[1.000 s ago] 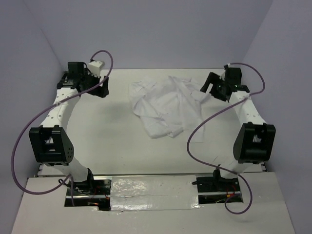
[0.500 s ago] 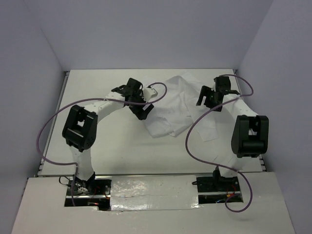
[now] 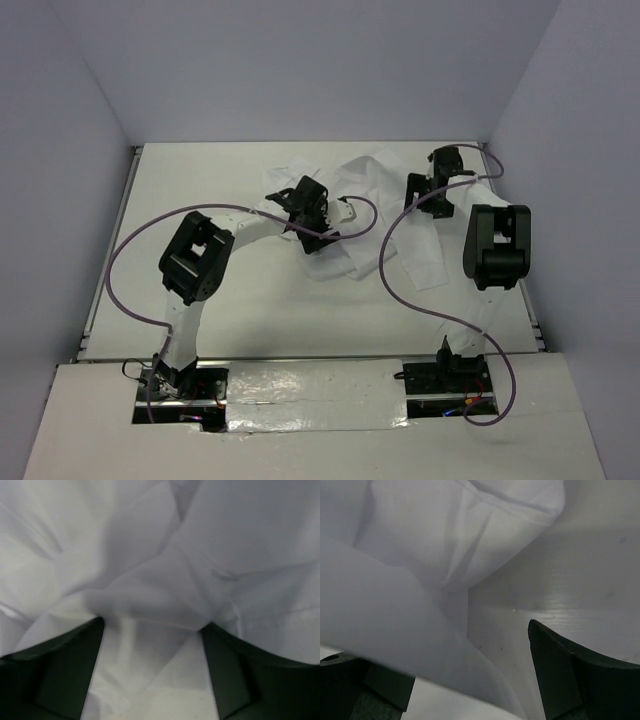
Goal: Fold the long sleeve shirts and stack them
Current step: Flatten the shirt out
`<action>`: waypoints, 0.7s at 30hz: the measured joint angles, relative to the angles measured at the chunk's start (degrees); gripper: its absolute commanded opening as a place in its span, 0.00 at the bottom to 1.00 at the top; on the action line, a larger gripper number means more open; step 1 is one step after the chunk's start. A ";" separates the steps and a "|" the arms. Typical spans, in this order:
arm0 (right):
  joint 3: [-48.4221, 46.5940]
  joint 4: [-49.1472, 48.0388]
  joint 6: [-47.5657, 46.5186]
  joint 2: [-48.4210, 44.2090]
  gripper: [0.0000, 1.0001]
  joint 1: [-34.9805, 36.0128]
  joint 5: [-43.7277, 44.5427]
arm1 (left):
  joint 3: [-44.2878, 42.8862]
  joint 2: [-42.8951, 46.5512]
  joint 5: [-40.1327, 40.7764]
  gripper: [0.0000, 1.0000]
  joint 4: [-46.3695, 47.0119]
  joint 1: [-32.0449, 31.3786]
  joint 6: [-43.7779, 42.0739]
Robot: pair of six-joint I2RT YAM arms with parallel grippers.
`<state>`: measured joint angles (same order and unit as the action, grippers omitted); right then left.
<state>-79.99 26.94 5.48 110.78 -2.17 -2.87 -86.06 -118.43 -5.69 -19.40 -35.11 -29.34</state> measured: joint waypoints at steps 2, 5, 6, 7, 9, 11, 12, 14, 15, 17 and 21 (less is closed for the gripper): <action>0.00 0.22 -0.26 2.08 0.65 0.00 -1.05 | -0.87 -0.66 1.18 0.56 0.83 0.48 -0.11; 0.00 0.68 -0.50 3.06 0.10 0.00 -2.84 | -2.32 -1.90 3.15 0.00 1.46 1.18 0.15; 0.00 0.70 -0.68 2.75 0.00 0.00 -3.30 | -3.08 -2.36 3.74 0.00 1.03 1.49 0.39; 0.00 0.66 -0.39 2.12 0.00 0.00 -3.52 | -4.00 -2.78 4.57 0.00 0.59 1.73 1.18; 0.31 0.57 -0.02 -0.22 0.00 0.00 -3.32 | -6.95 -3.15 5.49 0.00 -1.75 2.45 2.71; 0.66 0.79 -0.02 -4.09 0.00 0.00 -3.08 | -10.62 -3.06 6.21 0.00 -4.00 3.69 4.17; 0.66 1.03 -0.09 -6.69 0.00 0.00 -2.86 | -12.44 -2.75 6.56 0.00 -4.63 4.42 4.55; 0.11 1.33 -0.50 -13.14 0.00 0.00 -2.49 | -15.82 -1.07 7.17 0.00 -5.88 6.47 5.42; -0.96 1.90 -0.72 -16.15 0.00 0.00 -2.49 | -16.98 0.57 7.48 0.00 -6.38 7.56 5.55; -6.12 3.61 -1.33 -21.62 0.00 0.00 -2.69 | -18.84 5.01 8.50 0.00 -7.34 9.70 5.25; -18.58 4.00 -2.71 -29.88 0.00 0.00 -4.52 | -28.57 13.07 11.74 0.00 -11.13 13.31 3.82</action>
<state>-98.56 30.94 2.76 80.90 -2.17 -7.40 -114.63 -105.36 6.04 -30.52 -21.80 -25.52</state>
